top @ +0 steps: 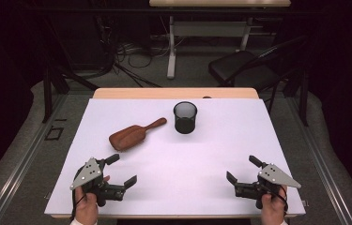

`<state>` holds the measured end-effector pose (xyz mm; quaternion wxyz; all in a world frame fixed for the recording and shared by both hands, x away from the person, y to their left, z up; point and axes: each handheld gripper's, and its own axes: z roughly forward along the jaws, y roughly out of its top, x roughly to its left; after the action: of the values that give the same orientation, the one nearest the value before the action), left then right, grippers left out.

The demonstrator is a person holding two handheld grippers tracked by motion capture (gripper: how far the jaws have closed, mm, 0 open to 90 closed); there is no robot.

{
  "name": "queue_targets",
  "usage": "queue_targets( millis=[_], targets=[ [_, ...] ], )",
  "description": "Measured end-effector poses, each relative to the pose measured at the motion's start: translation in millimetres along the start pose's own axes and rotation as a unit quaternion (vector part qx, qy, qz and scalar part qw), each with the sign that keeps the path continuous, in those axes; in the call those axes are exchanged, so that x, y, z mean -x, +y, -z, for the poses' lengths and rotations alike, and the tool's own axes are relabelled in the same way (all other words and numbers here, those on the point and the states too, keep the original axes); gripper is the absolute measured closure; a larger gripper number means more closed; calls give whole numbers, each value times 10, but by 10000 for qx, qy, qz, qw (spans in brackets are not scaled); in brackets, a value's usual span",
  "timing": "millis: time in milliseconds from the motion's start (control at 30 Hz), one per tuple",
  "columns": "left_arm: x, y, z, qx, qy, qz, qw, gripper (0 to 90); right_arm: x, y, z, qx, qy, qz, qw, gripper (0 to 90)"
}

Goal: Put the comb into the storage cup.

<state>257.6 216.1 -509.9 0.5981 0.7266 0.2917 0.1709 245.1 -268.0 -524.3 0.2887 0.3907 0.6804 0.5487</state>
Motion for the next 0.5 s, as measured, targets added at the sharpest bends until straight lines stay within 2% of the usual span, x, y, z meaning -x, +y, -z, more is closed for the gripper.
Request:
queue_targets(
  millis=[300, 500],
  targets=[
    [2, -14, -5, -115, -6, 39, 9999, 3, -16, -9, -9, -3, 2, 50, 10000, 0],
    [-7, -23, -42, -235, -85, 170, 9995, 3, -9, 5, -16, -9, -4, 88, 10000, 0]
  ],
)
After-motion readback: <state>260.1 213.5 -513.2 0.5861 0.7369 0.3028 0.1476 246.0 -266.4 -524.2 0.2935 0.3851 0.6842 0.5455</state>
